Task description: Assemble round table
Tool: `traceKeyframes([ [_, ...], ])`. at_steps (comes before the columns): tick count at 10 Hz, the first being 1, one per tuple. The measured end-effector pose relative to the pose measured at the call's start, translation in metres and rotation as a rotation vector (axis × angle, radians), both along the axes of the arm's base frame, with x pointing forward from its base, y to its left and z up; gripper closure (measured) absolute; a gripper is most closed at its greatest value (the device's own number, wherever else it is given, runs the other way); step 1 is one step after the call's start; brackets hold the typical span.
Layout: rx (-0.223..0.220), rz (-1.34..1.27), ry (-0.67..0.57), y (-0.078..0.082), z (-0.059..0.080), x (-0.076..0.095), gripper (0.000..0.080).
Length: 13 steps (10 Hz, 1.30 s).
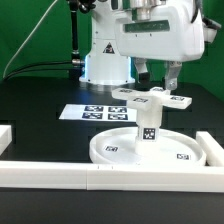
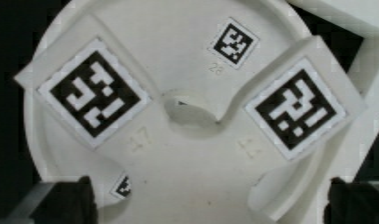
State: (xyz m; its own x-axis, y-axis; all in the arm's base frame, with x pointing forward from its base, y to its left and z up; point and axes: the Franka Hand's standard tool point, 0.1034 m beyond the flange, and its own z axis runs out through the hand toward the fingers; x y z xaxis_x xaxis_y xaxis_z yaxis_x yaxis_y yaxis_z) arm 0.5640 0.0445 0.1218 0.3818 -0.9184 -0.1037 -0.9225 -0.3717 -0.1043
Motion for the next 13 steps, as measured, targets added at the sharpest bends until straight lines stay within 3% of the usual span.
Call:
traceKeyframes([
  [3,-0.051,0.410,-0.038,0.0021,-0.0025,0.0033,0.0151],
  [8,-0.068,0.846,-0.089,0.0051,-0.0012,0.0060,0.0151],
  [10,-0.119,1.146,-0.110,0.0043,-0.0047,0.0061,0.0151],
  [13,-0.132,1.484,-0.121,0.0068,-0.0052,0.0061,0.0151],
])
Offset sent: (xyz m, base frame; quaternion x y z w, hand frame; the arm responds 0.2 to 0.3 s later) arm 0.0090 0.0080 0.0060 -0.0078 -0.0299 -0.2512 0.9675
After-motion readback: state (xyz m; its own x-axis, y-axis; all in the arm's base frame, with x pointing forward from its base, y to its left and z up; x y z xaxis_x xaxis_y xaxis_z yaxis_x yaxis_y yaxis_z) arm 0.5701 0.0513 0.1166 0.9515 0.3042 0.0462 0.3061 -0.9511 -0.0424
